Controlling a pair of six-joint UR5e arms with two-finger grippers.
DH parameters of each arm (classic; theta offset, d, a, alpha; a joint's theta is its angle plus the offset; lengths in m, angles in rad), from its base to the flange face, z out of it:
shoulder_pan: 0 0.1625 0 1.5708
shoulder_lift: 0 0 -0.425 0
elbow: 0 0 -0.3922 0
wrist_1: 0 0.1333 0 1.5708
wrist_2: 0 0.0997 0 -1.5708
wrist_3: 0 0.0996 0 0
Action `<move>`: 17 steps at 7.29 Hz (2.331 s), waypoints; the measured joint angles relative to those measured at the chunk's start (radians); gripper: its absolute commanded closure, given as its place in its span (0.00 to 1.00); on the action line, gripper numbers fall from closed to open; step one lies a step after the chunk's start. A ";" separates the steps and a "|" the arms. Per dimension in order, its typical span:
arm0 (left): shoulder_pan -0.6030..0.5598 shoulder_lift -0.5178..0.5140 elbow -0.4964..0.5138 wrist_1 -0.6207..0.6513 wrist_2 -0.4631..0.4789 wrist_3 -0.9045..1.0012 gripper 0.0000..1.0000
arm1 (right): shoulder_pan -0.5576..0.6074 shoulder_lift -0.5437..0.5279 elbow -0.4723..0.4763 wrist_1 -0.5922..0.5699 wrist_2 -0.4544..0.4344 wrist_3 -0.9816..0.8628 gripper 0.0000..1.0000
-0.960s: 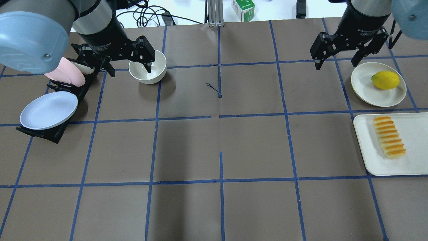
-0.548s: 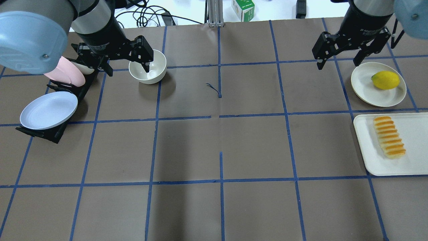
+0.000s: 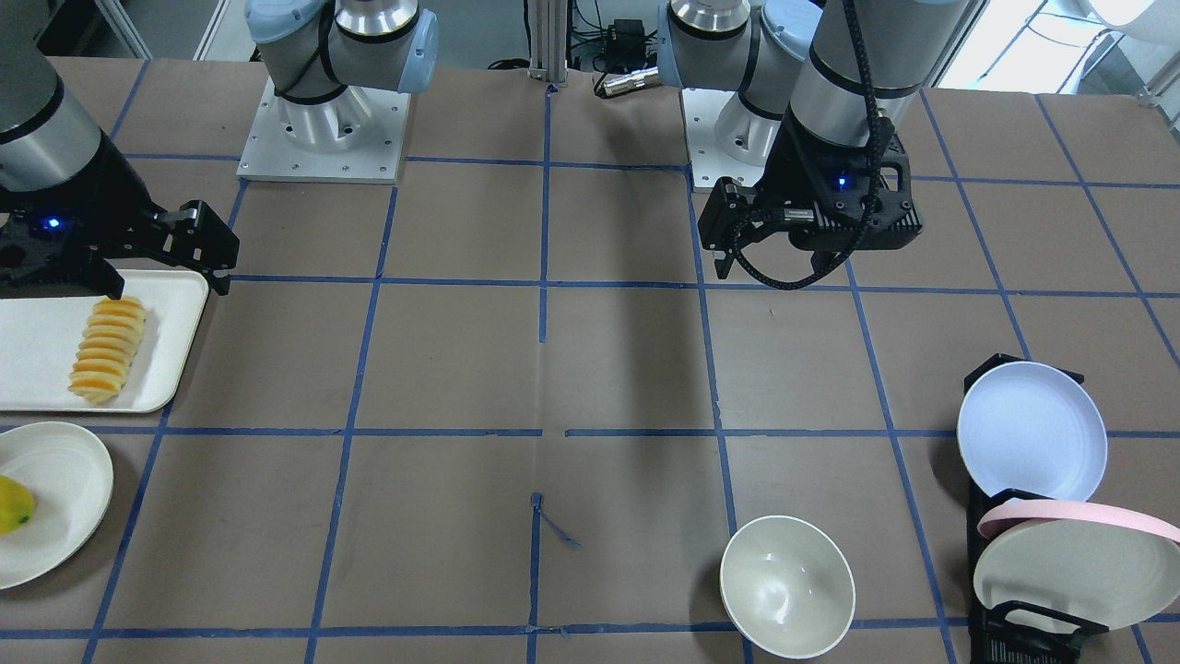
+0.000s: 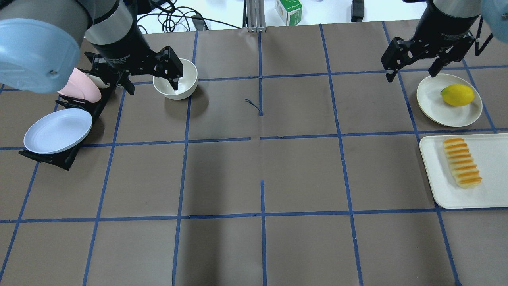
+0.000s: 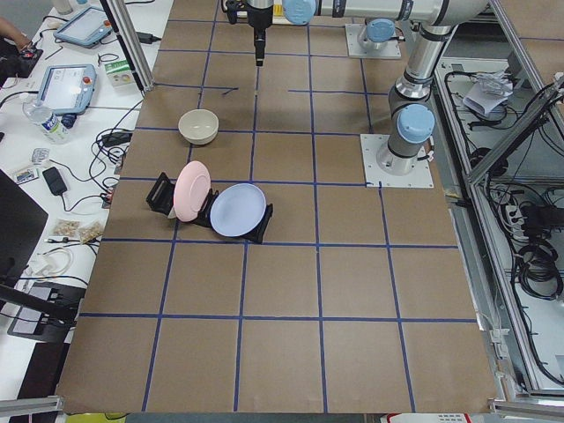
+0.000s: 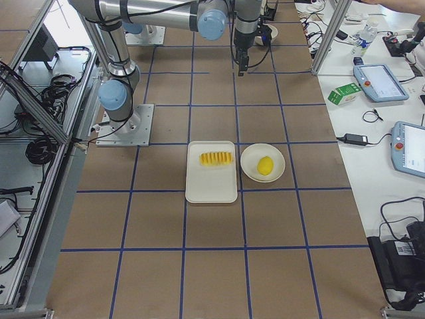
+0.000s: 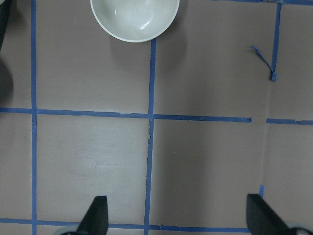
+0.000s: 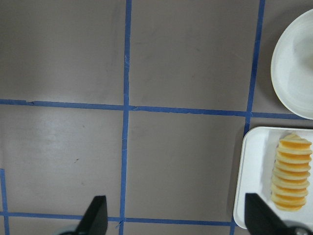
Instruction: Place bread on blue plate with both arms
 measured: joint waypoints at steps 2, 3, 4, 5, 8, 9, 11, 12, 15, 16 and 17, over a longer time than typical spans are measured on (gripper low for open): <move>0.000 0.002 -0.001 0.001 0.002 0.001 0.00 | -0.011 0.001 0.002 0.003 0.000 -0.023 0.00; 0.000 0.002 -0.001 0.001 0.002 0.001 0.00 | -0.020 0.000 0.009 0.003 0.000 -0.031 0.00; 0.000 0.002 -0.001 0.001 0.003 0.001 0.00 | -0.025 -0.002 0.018 0.001 0.001 -0.037 0.00; 0.000 0.002 -0.001 0.001 0.004 0.001 0.00 | -0.028 -0.003 0.023 0.000 0.001 -0.040 0.00; 0.000 0.003 -0.001 0.001 0.005 0.000 0.00 | -0.029 -0.005 0.026 -0.001 0.000 -0.042 0.00; 0.000 0.003 -0.001 0.001 0.003 0.000 0.00 | -0.029 -0.005 0.026 0.000 0.000 -0.043 0.00; 0.000 0.003 -0.001 0.001 0.000 0.000 0.00 | -0.029 -0.005 0.026 0.000 0.000 -0.042 0.00; 0.000 0.004 -0.001 0.001 0.001 0.000 0.00 | -0.029 -0.005 0.026 0.000 0.000 -0.042 0.00; 0.000 0.004 -0.001 0.002 0.002 0.001 0.00 | -0.029 -0.006 0.034 0.000 0.000 -0.043 0.00; 0.001 0.004 -0.001 0.002 0.002 0.000 0.00 | -0.030 -0.006 0.035 0.000 0.000 -0.045 0.00; 0.000 0.003 -0.001 0.002 0.001 0.000 0.00 | -0.031 -0.006 0.037 -0.001 0.000 -0.046 0.00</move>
